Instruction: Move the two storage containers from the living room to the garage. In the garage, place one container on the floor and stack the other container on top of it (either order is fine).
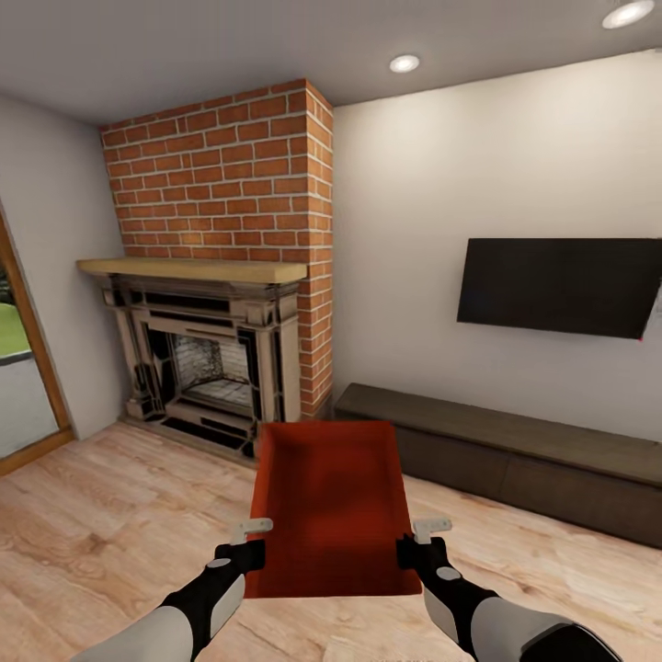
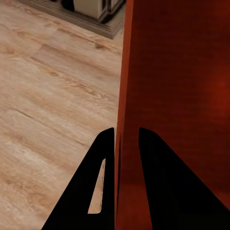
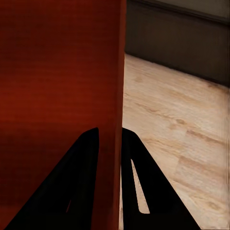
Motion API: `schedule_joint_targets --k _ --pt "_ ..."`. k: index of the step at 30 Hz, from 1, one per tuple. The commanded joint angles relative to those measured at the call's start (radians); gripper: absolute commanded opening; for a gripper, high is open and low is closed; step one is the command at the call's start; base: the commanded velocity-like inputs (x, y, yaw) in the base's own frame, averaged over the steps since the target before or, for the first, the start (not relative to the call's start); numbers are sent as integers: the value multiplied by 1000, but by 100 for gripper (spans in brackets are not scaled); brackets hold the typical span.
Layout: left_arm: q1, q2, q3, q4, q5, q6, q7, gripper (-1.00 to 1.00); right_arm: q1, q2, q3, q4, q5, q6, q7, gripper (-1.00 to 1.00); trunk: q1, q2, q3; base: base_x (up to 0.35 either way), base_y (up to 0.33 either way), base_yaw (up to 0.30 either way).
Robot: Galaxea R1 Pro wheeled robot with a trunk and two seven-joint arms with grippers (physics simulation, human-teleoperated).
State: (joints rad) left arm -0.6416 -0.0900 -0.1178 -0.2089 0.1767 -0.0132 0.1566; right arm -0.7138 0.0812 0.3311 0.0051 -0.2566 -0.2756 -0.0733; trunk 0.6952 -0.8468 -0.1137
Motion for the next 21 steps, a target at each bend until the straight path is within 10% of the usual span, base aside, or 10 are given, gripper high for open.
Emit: schedule_joint_targets --k 1,21 --pt "-1 1 15 -3 -11 -19 16 -100 -1 0 -14 15 -32 -7 -11 -100 0 -1 -1 0 0 -246" --pt "-1 2 15 -1 -11 -19 15 -100 -1 0 -14 15 -32 -8 -10 -100 0 -1 -1 0 0 -260"
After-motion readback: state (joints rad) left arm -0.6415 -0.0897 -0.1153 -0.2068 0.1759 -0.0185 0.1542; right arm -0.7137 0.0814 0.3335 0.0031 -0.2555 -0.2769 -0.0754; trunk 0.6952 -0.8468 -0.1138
